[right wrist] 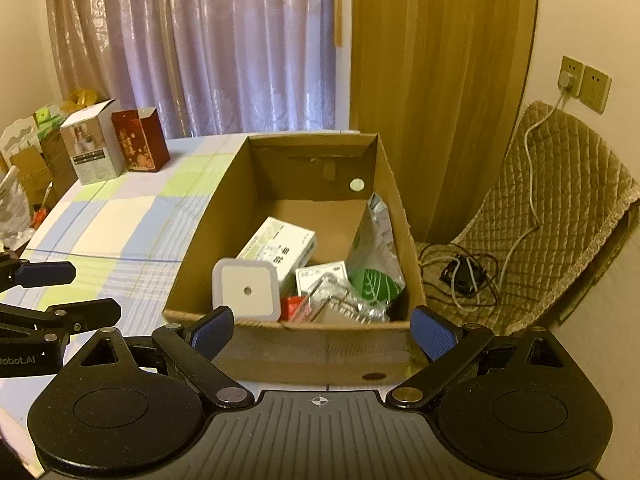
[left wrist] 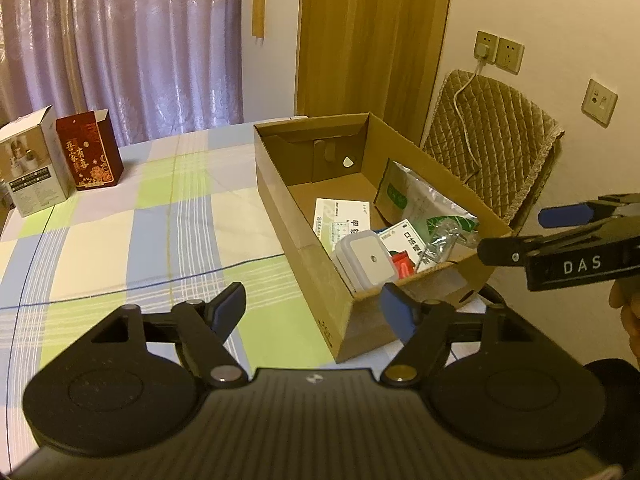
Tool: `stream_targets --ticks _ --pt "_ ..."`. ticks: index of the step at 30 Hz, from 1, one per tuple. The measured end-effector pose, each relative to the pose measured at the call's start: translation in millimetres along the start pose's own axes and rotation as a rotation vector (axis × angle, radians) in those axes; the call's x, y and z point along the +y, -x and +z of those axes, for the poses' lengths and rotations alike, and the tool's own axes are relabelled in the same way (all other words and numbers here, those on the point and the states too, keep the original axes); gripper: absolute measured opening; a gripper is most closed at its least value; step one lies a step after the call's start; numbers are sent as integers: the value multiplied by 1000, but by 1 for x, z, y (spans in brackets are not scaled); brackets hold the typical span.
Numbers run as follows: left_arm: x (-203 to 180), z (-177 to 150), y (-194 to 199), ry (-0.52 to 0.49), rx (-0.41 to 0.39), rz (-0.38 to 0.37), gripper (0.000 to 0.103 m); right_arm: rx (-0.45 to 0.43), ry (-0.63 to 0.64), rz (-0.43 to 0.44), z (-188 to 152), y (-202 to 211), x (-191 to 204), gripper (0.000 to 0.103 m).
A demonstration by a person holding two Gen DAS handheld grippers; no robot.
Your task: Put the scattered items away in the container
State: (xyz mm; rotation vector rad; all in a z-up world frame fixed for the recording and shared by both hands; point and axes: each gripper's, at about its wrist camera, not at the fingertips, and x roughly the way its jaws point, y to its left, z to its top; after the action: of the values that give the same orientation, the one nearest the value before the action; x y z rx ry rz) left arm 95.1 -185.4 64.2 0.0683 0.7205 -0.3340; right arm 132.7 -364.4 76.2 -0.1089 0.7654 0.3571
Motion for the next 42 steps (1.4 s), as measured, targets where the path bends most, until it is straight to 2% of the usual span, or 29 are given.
stream_targets --ticks 7,16,24,31,42 --pt "-9 -7 16 2 7 3 82 -1 -15 -5 -11 21 -1 100" --pt "-19 -17 37 19 -3 14 102 -5 -58 -15 -27 48 -1 100" --pt "-20 -28 54 25 -9 50 102 -10 -90 -33 -35 70 5 100" --pt "-19 -39 72 57 -28 44 102 -6 -82 -39 -43 83 19 100" --pt "-22 -43 88 96 -9 64 102 29 -76 -60 -56 96 28 100"
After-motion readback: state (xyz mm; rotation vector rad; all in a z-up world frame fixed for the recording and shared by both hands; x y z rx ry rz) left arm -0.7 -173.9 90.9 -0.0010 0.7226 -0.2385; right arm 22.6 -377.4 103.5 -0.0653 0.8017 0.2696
